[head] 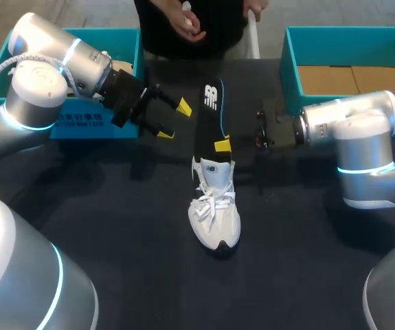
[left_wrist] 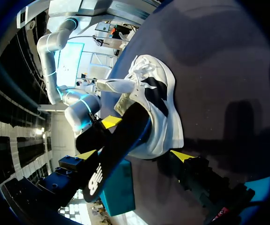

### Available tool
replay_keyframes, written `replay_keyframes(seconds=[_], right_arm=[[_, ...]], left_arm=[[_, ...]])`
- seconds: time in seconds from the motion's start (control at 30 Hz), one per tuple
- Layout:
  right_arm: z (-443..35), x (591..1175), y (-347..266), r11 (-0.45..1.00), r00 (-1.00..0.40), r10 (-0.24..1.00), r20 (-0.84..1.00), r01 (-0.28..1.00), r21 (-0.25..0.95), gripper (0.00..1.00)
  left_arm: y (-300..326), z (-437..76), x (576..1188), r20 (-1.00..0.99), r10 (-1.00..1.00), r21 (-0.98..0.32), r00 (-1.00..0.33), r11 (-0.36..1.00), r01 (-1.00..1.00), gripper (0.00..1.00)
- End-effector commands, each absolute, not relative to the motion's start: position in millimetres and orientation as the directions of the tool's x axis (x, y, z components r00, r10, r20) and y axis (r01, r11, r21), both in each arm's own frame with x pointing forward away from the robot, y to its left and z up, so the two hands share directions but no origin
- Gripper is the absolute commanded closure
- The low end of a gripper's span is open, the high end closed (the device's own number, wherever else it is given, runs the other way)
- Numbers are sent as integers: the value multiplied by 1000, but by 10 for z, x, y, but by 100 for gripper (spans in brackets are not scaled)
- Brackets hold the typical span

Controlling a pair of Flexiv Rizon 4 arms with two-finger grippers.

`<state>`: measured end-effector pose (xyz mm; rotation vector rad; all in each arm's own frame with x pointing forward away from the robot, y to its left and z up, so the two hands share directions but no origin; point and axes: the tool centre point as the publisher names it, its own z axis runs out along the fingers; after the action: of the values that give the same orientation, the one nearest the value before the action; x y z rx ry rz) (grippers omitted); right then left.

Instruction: Take the shoe out of the shoebox, open the shoe tongue, remove and reinsert the insole, then place the shoe into the shoebox

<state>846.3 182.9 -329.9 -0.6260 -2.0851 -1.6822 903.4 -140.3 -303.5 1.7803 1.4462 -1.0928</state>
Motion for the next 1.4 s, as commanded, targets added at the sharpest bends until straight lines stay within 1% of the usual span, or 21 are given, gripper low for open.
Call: replay_keyframes(seconds=[0.03,0.3,0.4,0.43,0.5,0.53,1.4], right_arm=[[-3212,8545,1850,203,-830,97,550,557,805,75],[-3178,8703,1929,238,-832,58,552,549,801,76],[-3198,8727,1975,251,-829,43,558,550,797,79],[-3206,8728,1986,253,-827,40,560,551,795,82],[-3217,8724,1991,258,-823,36,566,555,791,96],[-3230,8717,1987,261,-820,38,571,559,787,100],[-3385,8360,1927,268,-777,23,629,611,745,100]], left_arm=[[-1408,-3043,9036,-872,484,-49,73,-233,971,0],[-1408,-3043,9036,-872,484,-49,73,-233,971,0],[-1408,-3043,9036,-872,484,-49,73,-233,971,0],[-1408,-3043,9036,-872,484,-49,73,-233,971,0],[-1408,-3043,9036,-872,484,-49,73,-233,971,0],[-1408,-3043,9036,-872,484,-49,73,-233,971,0],[-1408,-3043,9036,-872,484,-49,73,-233,971,0]])
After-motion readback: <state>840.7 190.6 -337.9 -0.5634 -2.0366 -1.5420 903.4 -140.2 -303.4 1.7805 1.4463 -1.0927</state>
